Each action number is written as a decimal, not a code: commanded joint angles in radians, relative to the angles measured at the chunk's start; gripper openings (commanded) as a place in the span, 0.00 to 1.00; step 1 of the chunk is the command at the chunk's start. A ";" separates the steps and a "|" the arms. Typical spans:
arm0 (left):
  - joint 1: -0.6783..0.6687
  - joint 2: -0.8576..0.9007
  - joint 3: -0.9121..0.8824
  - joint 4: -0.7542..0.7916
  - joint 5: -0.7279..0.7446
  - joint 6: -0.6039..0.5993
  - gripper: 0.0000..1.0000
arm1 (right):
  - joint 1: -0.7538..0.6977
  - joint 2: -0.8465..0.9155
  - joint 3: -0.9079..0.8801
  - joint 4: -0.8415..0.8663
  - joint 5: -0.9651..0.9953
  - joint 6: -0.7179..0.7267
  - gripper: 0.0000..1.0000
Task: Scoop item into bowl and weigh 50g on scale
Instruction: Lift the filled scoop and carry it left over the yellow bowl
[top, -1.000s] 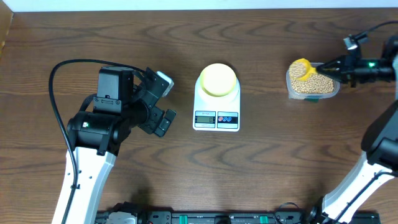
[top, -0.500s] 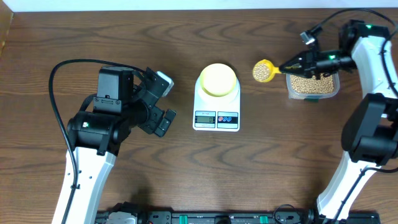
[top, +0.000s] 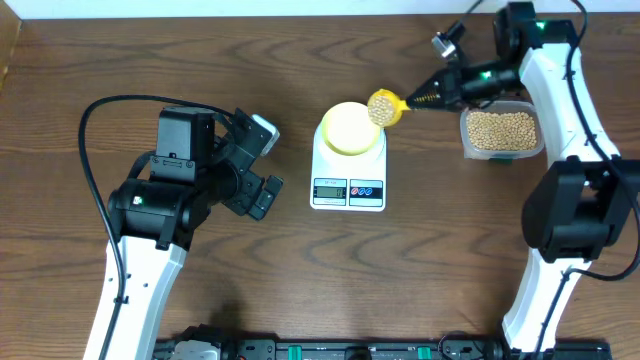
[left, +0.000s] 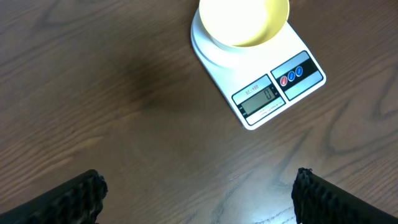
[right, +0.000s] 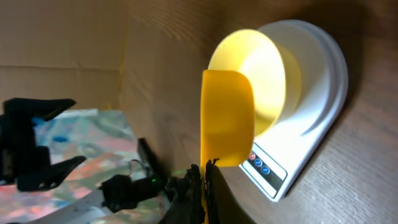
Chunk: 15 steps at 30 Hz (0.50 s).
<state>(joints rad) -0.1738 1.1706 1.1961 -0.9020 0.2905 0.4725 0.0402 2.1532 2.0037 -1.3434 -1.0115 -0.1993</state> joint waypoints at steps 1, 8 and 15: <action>0.004 0.005 -0.001 -0.003 0.015 0.013 0.98 | 0.051 0.013 0.057 0.021 0.072 0.061 0.01; 0.004 0.005 -0.001 -0.003 0.015 0.013 0.98 | 0.135 0.013 0.063 0.097 0.201 0.073 0.01; 0.004 0.005 -0.001 -0.003 0.015 0.013 0.98 | 0.193 0.013 0.063 0.150 0.288 0.068 0.01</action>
<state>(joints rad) -0.1738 1.1706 1.1961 -0.9016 0.2905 0.4725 0.2096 2.1532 2.0460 -1.2156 -0.7601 -0.1345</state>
